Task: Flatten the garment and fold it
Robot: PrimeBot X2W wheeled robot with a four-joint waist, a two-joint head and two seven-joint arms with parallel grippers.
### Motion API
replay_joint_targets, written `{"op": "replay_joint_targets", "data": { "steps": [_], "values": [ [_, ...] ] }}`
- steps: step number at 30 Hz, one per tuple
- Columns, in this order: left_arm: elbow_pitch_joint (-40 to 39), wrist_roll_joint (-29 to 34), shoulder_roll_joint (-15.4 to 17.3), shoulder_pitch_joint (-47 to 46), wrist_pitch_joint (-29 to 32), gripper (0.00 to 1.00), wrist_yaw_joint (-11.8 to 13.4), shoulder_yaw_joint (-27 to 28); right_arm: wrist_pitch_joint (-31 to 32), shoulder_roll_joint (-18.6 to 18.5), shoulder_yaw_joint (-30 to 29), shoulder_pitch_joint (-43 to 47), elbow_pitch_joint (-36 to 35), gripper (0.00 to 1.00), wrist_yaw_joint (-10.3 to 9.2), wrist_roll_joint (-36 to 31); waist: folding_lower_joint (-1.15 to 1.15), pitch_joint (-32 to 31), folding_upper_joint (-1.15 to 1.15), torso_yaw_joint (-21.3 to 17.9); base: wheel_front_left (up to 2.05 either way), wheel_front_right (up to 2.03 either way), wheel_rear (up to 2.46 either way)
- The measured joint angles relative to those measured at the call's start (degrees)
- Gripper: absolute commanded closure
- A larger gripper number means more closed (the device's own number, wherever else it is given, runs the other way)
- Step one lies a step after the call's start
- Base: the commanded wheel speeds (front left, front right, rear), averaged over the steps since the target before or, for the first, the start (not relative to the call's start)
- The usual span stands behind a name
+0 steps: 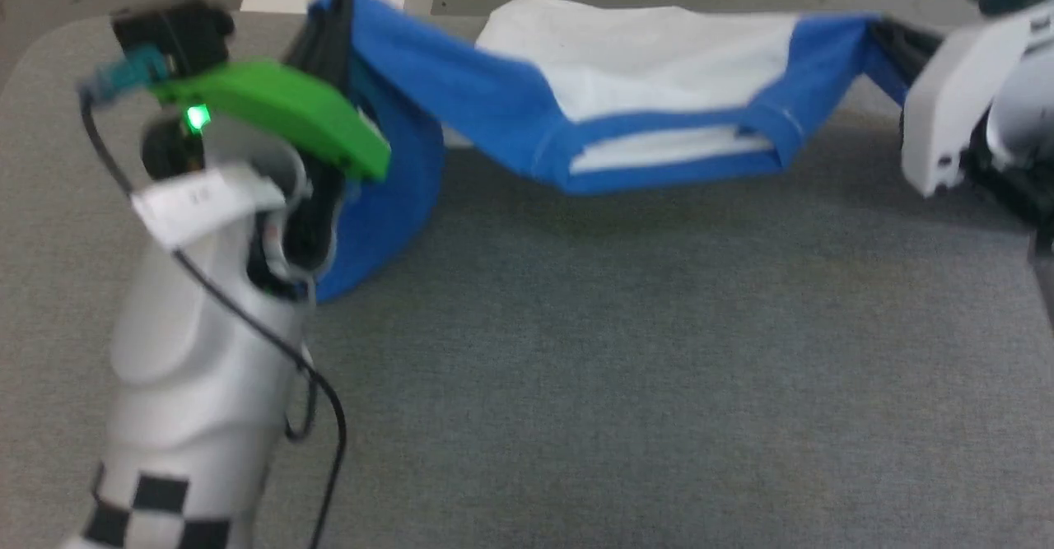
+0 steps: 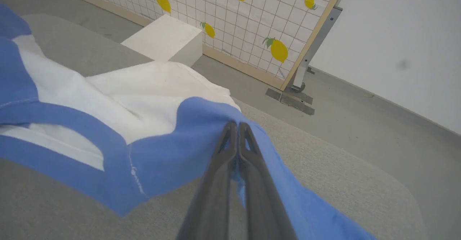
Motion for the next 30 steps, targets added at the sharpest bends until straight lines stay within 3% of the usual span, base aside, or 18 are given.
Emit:
{"op": "replay_joint_targets", "data": {
  "steps": [7,17,25,30],
  "values": [
    [10.39,5.5,3.98,-20.64,0.71,1.0,0.31,0.15,0.47,3.15,1.18,-18.92,8.59,1.0,0.0,1.26,0.0,5.09,0.0,-1.46,0.0,0.0,0.0],
    [17.09,12.09,5.8,-43.4,-5.75,1.0,3.08,0.05,-11.31,6.61,-1.21,-41.84,20.0,1.0,0.0,-5.48,0.01,14.27,0.0,-3.74,0.0,0.0,0.0],
    [21.34,12.69,5.21,-50.18,-14.57,1.0,3.98,1.83,-20.03,8.01,-4.16,-48.77,25.38,1.0,0.0,-7.83,0.01,18.83,0.0,-5.13,0.0,0.0,0.0],
    [25.5,10.09,3.87,-48.66,-18.57,1.0,1.49,2.71,-21.87,6.56,-0.11,-46.54,25.51,1.0,0.0,-4.56,0.01,18.69,0.0,-5.05,0.0,0.0,0.0]
  ]
}}
